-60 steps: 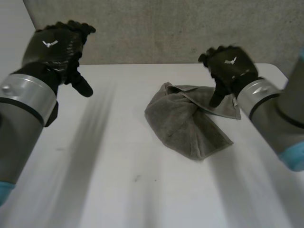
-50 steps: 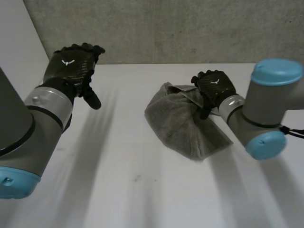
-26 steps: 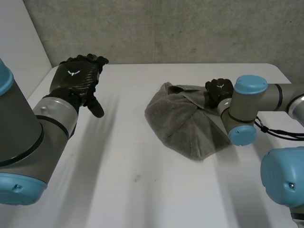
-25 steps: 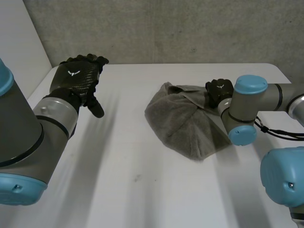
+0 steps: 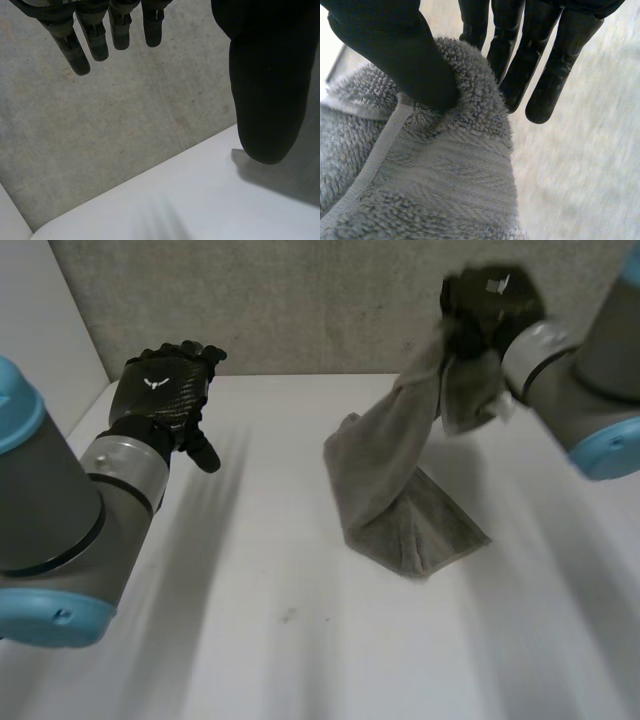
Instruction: Fold the towel.
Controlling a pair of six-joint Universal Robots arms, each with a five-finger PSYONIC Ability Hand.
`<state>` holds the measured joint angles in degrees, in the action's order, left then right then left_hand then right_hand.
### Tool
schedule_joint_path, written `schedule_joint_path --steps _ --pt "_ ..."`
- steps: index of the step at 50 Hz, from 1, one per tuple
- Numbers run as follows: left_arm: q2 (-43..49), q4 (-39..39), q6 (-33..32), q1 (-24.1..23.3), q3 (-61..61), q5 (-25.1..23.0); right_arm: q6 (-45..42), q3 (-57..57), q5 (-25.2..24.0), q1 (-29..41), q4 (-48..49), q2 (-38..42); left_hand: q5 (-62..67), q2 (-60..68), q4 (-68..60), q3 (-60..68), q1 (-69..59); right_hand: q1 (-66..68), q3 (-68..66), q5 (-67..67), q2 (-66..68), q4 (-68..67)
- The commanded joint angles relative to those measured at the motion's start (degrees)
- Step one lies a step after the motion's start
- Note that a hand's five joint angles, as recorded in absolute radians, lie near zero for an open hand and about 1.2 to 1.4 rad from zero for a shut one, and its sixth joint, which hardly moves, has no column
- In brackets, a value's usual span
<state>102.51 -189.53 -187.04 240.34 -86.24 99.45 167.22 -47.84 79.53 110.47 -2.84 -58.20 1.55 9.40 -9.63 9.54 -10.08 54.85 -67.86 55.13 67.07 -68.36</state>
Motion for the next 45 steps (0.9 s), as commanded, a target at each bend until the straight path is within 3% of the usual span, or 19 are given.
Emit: schedule_joint_path --steps 1,5,11,16,24,29,33,34,35,37,38,40,41,42,43,45 --pt "8.21 -2.16 0.19 2.58 4.22 -3.11 -0.49 -3.66 -5.25 0.62 -3.83 -13.32 -1.55 0.6 -0.37 0.46 0.08 25.15 -12.14 14.87 12.93 -11.64" --pt "15.24 -2.24 0.97 3.11 8.09 -10.4 -0.58 -6.73 -7.01 0.71 -5.51 -20.62 -1.55 0.6 -0.37 0.46 0.08 25.15 -12.14 14.87 12.93 -11.64" --pt "21.5 -2.6 4.58 3.11 11.88 -15.69 -0.67 -10.87 -7.28 0.97 -5.77 -27.85 -1.55 0.6 -0.37 0.46 0.08 25.15 -12.14 14.87 12.93 -11.64" --pt "25.19 -4.62 12.14 2.67 14.96 -20.26 -0.67 -16.05 -8.77 3.87 -6.04 -34.78 -1.51 0.64 -0.42 0.51 0.03 25.15 -12.14 14.87 12.93 -11.64" --pt "27.91 -11.02 27.94 -0.31 15.57 -37.47 -0.67 -20.18 -9.04 5.1 -7.62 -38.22 0.68 2.83 -2.6 2.69 -2.15 25.15 -12.14 14.87 12.93 -11.64" --pt "29.23 -12.0 33.22 -2.59 15.57 -41.44 -0.93 -21.59 -9.04 5.89 -7.8 -38.31 0.85 3.0 -2.77 2.86 -2.32 25.15 -12.14 14.87 12.93 -11.64" --pt "29.94 -12.09 34.55 -3.57 15.4 -41.53 -1.73 -22.12 -8.78 6.07 -7.8 -38.13 5.05 7.2 -6.98 7.07 -6.53 25.15 -12.14 14.87 12.93 -11.64" --pt "30.11 -12.09 34.46 -3.65 15.4 -41.36 -2.16 -22.21 -8.52 6.07 -7.71 -38.13 19.88 22.02 -21.8 21.89 -21.35 25.15 -12.14 14.87 12.93 -11.64" --pt "30.12 -12.09 34.46 -3.65 15.4 -41.36 -2.69 -22.38 -8.34 5.99 -7.62 -37.96 20.02 22.17 -21.95 22.04 -21.5 25.15 -12.14 14.87 12.93 -11.64" --pt "30.12 -12.44 34.11 -3.22 15.48 -39.44 -3.21 -22.39 -8.16 5.98 -7.53 -37.78 68.23 70.38 -70.16 70.25 -69.71 25.15 -12.14 14.87 12.93 -11.64" --pt "30.12 -12.44 34.11 -3.21 15.49 -39.43 -3.22 -22.39 -8.16 5.98 -7.53 -37.78 68.45 70.6 -70.37 70.46 -69.92 25.15 -12.14 14.87 12.93 -11.64" --pt "29.5 -12.96 31.76 -2.78 15.57 -32.61 -4.53 -22.12 -7.9 5.46 -7.36 -37.52 68.45 70.6 -70.37 70.46 -69.92 25.15 -12.14 14.87 12.93 -11.64" --pt "29.5 -12.97 31.74 -2.78 15.57 -32.57 -4.54 -22.12 -7.9 5.46 -7.36 -37.52 68.45 70.6 -70.37 70.46 -69.92 25.15 -12.14 14.87 12.93 -11.64" --pt "29.15 -12.97 28.78 -2.08 15.49 -28.13 -5.23 -22.12 -7.64 5.11 -7.1 -37.26 68.45 70.6 -70.37 70.46 -69.92 25.15 -12.14 14.87 12.93 -11.64" --pt "29.15 -12.97 28.75 -2.07 15.49 -28.09 -5.85 -22.04 -7.29 4.84 -6.92 -36.91 68.45 70.6 -70.37 70.46 -69.92 25.15 -12.14 14.87 12.93 -11.64" --pt "25.83 -12.79 20.18 1.69 15.05 -20.3 -6.47 -21.86 -6.93 4.58 -6.83 -36.12 68.45 70.6 -70.37 70.46 -69.92 25.15 -12.14 14.87 12.93 -11.64"
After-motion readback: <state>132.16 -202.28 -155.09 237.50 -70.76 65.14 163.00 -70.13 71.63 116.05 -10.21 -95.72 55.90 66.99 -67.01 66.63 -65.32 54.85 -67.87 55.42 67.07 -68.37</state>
